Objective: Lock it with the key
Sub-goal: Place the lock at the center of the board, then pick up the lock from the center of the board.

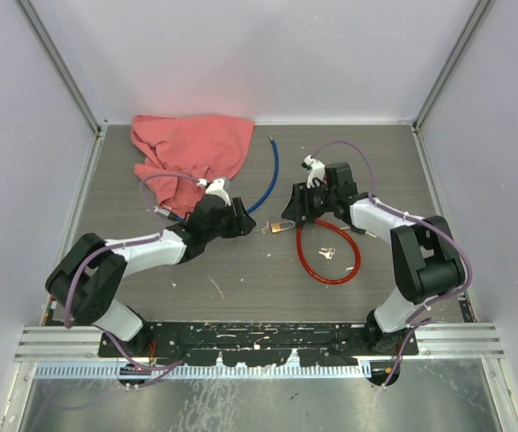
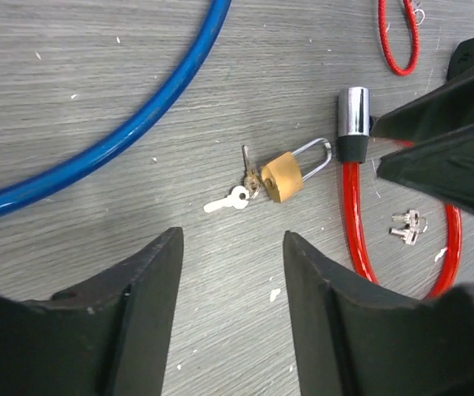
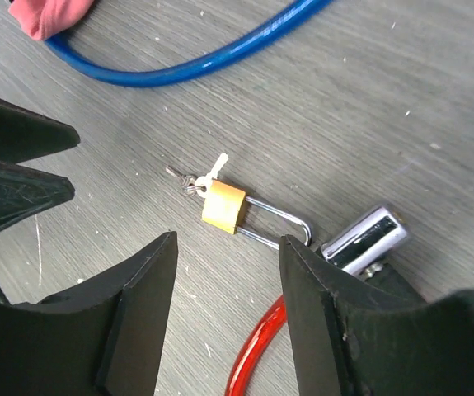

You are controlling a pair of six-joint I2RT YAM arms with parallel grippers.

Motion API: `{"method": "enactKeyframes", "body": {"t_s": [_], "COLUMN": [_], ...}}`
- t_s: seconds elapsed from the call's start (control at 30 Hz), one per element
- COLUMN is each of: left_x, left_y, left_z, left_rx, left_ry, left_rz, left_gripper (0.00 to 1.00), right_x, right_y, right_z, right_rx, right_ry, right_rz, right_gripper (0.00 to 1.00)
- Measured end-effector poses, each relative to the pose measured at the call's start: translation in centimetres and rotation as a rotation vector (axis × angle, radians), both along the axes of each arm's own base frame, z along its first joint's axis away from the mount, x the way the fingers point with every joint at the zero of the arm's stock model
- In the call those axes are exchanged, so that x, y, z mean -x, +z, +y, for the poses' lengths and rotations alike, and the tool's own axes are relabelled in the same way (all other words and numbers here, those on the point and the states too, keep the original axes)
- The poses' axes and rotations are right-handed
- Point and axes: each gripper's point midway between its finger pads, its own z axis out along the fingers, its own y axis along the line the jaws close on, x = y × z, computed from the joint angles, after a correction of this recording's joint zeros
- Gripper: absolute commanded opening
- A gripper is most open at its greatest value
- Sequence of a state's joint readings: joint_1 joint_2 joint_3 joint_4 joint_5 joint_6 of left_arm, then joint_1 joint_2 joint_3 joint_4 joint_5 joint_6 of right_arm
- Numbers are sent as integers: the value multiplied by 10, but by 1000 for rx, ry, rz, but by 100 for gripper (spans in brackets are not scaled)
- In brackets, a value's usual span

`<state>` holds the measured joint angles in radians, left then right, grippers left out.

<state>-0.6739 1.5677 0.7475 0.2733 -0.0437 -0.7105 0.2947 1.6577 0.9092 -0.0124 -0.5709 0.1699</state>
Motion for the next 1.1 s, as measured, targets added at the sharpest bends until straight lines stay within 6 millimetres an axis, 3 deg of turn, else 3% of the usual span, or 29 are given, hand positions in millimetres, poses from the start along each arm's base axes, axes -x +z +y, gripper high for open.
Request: {"method": "enactKeyframes", "body": {"t_s": [0.1, 0.3, 0.43, 0.6, 0.83, 0.9, 1.1], "left_x": [5, 13, 12, 9, 4, -4, -31], "left_y": [8, 6, 14, 33, 37, 39, 25], "left_z": [10, 22, 34, 44, 41, 38, 35], "left_rx": [-27, -87, -122, -167, -316, -373, -563], "left_ry": [-15, -44, -44, -60, -182, -213, -291], "left_rz": [-50, -89, -130, -209, -192, -179, -117], "left_gripper": [62, 76, 99, 98, 98, 100, 90], "right_x": [-3, -5, 5, 27, 45, 47, 50], "right_y": [18, 46, 58, 85, 125, 131, 136], "right_z": [-6, -13, -13, -11, -12, -12, -12], "right_rx": [35, 79, 95, 92, 88, 89, 89], "right_ry": [12, 51, 132, 261, 349, 360, 379], "right_rz": [-85, -219, -273, -375, -538, -566, -592], "right_gripper": [58, 56, 55, 54, 54, 54, 53]}}
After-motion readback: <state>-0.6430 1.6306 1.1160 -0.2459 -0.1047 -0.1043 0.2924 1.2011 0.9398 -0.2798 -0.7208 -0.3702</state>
